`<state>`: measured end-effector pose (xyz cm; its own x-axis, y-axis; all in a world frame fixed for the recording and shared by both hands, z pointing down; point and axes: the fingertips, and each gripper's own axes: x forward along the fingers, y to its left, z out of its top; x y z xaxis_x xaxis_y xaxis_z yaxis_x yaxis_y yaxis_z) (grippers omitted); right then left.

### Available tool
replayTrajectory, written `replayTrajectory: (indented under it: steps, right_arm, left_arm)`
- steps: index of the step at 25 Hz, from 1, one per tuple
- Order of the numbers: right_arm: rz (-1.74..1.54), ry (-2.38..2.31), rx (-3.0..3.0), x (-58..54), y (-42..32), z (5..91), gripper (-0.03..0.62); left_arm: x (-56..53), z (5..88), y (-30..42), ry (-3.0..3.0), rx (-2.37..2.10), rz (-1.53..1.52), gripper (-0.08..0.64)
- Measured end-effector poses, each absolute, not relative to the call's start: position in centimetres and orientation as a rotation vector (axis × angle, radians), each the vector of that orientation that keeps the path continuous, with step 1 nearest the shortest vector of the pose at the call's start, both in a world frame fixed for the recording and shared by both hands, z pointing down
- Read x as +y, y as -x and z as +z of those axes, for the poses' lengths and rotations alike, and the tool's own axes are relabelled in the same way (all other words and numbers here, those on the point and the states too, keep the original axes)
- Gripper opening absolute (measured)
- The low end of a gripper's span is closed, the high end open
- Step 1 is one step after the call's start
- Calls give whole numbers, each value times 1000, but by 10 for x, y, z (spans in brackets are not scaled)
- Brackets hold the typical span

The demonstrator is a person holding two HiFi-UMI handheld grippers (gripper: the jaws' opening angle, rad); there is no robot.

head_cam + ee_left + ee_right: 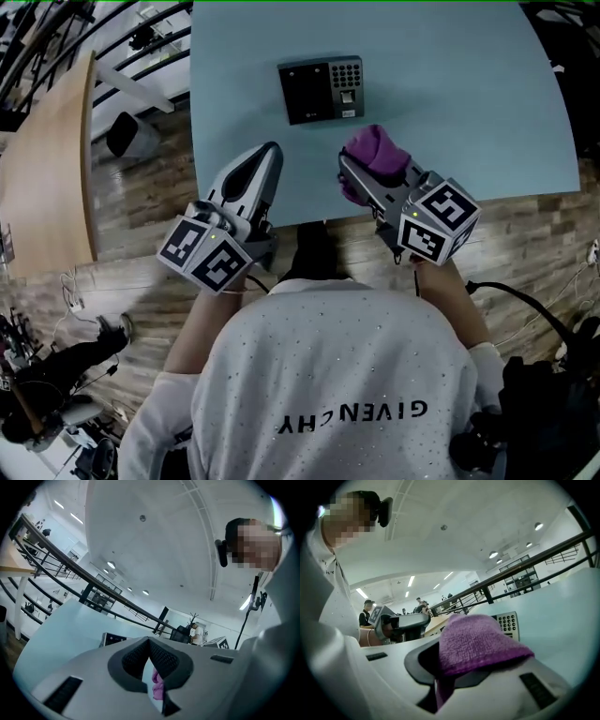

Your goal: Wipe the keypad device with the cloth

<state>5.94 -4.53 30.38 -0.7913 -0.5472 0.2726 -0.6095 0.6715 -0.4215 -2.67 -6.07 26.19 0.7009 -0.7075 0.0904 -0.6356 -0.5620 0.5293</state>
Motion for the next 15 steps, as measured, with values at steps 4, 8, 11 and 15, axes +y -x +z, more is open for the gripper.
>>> replayTrajectory:
  steps: [4, 8, 11, 15]
  right_arm:
    - [841, -835, -2773, -59, -38, 321, 34]
    - [862, -761, -2764, -83, -12, 330, 34]
    - [857, -758, -2735, -107, 3, 336, 34]
    - [884, -711, -2719, -128, 23, 343, 34]
  left_arm:
    - [-77, 283, 23, -2420, -1009, -99, 0]
    - [-96, 301, 31, -2388, -976, -72, 0]
    - [-114, 315, 41, -2340, -992, -43, 0]
    - [-129, 331, 44, -2312, -958, -24, 0]
